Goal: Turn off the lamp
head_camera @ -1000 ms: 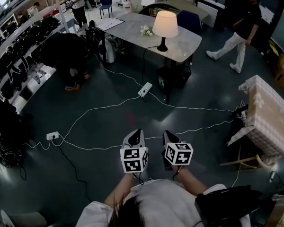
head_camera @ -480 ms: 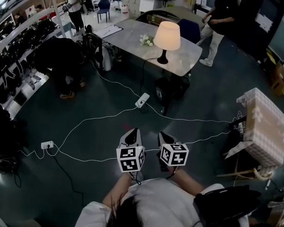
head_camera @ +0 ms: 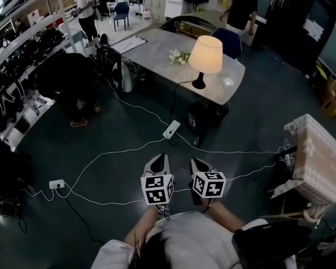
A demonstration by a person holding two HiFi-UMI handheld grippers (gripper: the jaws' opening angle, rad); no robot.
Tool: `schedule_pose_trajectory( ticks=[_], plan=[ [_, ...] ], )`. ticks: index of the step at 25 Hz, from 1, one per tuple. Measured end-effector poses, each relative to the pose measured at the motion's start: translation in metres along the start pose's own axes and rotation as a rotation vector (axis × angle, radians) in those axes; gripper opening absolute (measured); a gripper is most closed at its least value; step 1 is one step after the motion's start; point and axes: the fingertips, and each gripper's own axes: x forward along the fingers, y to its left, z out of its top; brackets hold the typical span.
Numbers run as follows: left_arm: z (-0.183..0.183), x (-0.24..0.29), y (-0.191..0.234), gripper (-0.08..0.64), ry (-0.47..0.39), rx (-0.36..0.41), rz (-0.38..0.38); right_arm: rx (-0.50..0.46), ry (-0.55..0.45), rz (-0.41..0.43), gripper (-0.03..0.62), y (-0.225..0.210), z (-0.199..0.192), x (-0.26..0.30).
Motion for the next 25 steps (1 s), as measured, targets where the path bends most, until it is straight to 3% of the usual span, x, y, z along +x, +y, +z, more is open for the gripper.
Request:
schedule_pose_trajectory(
  ticks=[8, 15, 25],
  plan=[
    [0.009, 0.046, 0.040, 0.006, 0.030, -0.032, -0.012, 0.004, 0.008, -0.023, 0.000, 0.002, 0.028, 0.056],
    [-0.003, 0.064, 0.054, 0.006, 0.088, -0.049, -0.032, 0.051, 0.028, -0.082, -0.002, -0.012, 0.025, 0.070],
    [-0.002, 0.088, 0.051, 0.006, 0.130, 0.001, -0.064, 0.148, 0.027, -0.168, -0.002, -0.057, 0.025, 0.081]
  ],
)
